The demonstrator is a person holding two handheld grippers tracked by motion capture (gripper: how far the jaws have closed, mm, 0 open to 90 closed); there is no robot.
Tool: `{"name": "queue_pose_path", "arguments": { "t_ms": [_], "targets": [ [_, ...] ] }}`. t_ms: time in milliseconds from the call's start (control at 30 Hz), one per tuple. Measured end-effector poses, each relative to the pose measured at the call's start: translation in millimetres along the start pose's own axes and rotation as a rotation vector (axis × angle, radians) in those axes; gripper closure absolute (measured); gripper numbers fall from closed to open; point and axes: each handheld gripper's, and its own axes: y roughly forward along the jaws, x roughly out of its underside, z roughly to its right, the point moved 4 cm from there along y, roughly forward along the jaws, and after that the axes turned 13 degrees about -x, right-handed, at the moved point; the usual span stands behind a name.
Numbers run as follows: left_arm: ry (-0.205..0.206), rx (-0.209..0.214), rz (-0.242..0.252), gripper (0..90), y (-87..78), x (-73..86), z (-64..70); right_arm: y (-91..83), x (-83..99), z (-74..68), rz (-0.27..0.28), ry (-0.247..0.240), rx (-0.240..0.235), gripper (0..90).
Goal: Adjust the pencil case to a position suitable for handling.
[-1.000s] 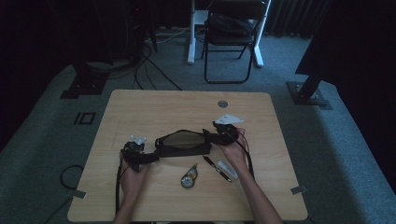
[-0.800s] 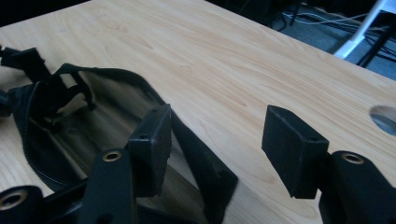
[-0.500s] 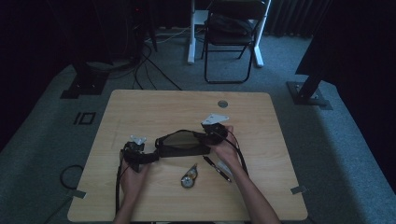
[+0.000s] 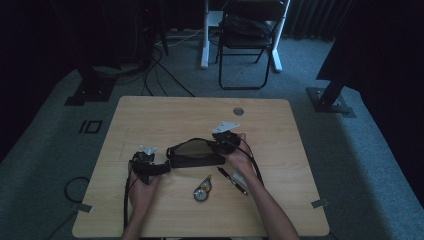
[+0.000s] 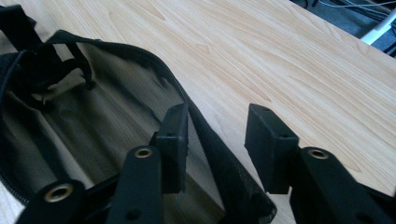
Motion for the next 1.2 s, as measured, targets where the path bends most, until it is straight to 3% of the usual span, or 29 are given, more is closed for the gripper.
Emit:
{"name": "queue_pose_path", "arguments": {
  "t_ms": [400, 900, 1133, 1200],
  "targets": [
    [0.0, 0.0, 0.0, 2.7, 0.0, 0.0, 0.0, -11.2, 9.7, 11.2, -0.028, -0.004, 0.042, 73.7],
    [-0.001, 0.0, 0.0, 2.7, 0.0, 0.0, 0.1, -42.3, 35.1, 31.2, -0.044, 0.017, 0.111, 78.1],
    [-0.002, 0.0, 0.001, 2.7, 0.1, 0.0, 0.2, -51.1, 41.2, 28.9, -0.047, 0.008, 0.118, 78.1],
    [-0.002, 0.0, 0.001, 2.7, 0.1, -0.1, 0.2, -54.4, 42.8, 24.7, -0.051, -0.019, 0.123, 79.0]
  ]
}}
